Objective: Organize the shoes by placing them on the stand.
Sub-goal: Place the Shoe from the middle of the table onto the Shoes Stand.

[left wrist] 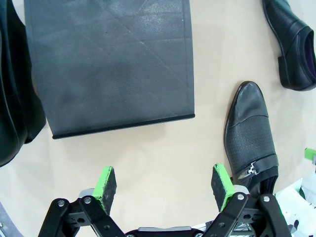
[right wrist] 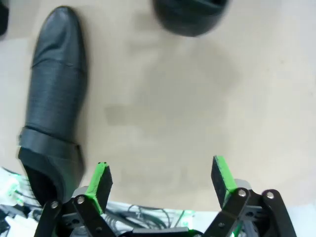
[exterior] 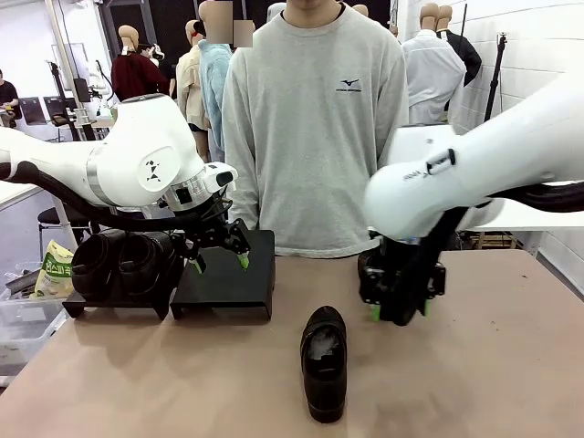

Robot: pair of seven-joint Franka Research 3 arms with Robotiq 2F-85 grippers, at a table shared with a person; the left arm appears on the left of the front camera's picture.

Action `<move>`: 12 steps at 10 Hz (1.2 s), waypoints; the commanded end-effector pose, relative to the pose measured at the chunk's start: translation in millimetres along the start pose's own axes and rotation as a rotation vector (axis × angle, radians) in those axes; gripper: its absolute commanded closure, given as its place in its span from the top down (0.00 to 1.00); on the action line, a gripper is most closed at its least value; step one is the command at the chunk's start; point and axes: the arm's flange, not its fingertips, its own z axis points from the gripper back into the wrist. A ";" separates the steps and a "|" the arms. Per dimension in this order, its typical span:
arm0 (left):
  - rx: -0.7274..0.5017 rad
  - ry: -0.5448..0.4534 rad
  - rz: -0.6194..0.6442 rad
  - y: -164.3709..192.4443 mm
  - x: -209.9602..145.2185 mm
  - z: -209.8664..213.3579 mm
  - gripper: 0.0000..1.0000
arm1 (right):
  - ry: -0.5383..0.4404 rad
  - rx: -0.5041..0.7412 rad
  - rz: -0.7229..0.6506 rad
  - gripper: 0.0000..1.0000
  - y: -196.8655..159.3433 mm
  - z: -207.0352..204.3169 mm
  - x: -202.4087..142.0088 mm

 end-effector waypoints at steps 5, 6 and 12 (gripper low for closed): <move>-0.072 0.109 0.030 -99.1 -52.0 4.4 1.00 | -0.005 0.012 -0.027 1.00 -18.0 -0.6 -7.3; -0.056 0.169 0.061 -113.9 -61.8 -0.5 1.00 | -0.005 0.012 -0.027 1.00 -18.0 -0.6 -7.3; -0.036 0.324 0.157 -125.9 -87.6 -25.8 1.00 | -0.005 0.012 -0.027 1.00 -18.0 -0.6 -7.3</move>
